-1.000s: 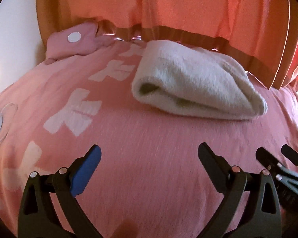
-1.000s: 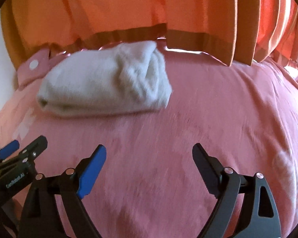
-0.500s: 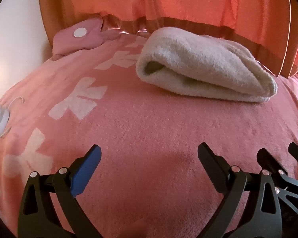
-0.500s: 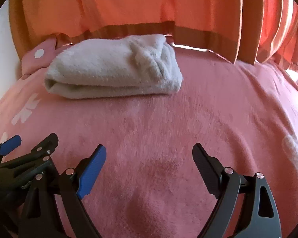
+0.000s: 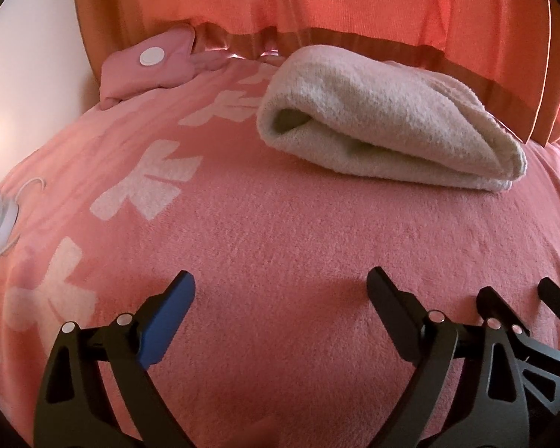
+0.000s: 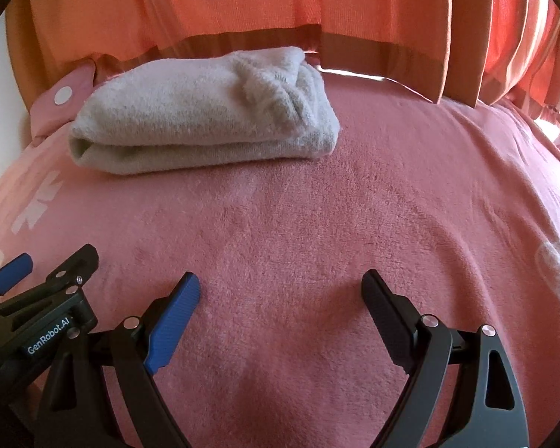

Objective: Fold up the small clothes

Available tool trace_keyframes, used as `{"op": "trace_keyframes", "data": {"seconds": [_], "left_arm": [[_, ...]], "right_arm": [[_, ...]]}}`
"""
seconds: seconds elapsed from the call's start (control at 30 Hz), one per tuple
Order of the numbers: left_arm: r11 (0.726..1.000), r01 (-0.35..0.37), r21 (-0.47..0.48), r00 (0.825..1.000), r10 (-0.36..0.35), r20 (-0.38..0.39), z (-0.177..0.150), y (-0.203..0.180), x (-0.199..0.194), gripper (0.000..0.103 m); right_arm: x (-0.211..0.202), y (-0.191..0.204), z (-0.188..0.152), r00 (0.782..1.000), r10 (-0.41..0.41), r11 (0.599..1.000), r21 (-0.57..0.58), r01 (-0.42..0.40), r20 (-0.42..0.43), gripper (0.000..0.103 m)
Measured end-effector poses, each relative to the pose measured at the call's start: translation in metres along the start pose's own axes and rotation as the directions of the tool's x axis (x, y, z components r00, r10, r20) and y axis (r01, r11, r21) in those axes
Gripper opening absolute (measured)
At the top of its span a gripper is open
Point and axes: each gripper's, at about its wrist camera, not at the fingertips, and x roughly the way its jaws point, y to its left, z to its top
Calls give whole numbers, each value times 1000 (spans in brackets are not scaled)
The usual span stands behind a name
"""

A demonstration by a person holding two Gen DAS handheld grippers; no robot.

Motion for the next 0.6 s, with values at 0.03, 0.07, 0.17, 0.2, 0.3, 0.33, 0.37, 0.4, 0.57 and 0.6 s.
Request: {"op": "trace_keyframes", "data": {"seconds": [0.03, 0.07, 0.17, 0.2, 0.3, 0.33, 0.37, 0.4, 0.57, 0.6], "left_arm": [[1000, -2, 0, 1000, 2, -1, 0, 0, 0, 91], [1000, -3, 1, 1000, 3, 0, 0, 0, 0, 91], [1000, -6, 5, 1000, 6, 3, 0, -1, 0, 90], [1000, -6, 6, 1000, 6, 2, 0, -1, 0, 90], [1000, -5, 7, 1000, 5, 0, -1, -2, 0, 89], [1000, -4, 7, 1000, 4, -1, 0, -1, 0, 89], [1000, -5, 8, 1000, 5, 0, 0, -1, 0, 89], [1000, -4, 9, 1000, 4, 0, 0, -1, 0, 88], [1000, -2, 12, 1000, 2, 0, 0, -1, 0, 87], [1000, -2, 13, 1000, 2, 1, 0, -1, 0, 87]], "right_arm": [[0, 0, 0, 1000, -1, 1000, 0, 1, 0, 86], [0, 0, 0, 1000, -1, 1000, -1, 1, 0, 86], [0, 0, 0, 1000, 0, 1000, -3, 0, 0, 86], [0, 0, 0, 1000, -3, 1000, -1, 3, 2, 86], [0, 0, -1, 1000, -3, 1000, -2, 3, 2, 86], [0, 0, -1, 1000, -3, 1000, -3, 3, 2, 86], [1, 0, -1, 1000, -4, 1000, -3, 4, 2, 86], [1, 0, -1, 1000, -5, 1000, -4, 5, 1, 86], [1, -1, -1, 1000, -4, 1000, -7, 4, 1, 86], [1, -1, -1, 1000, -4, 1000, -7, 4, 1, 86]]}}
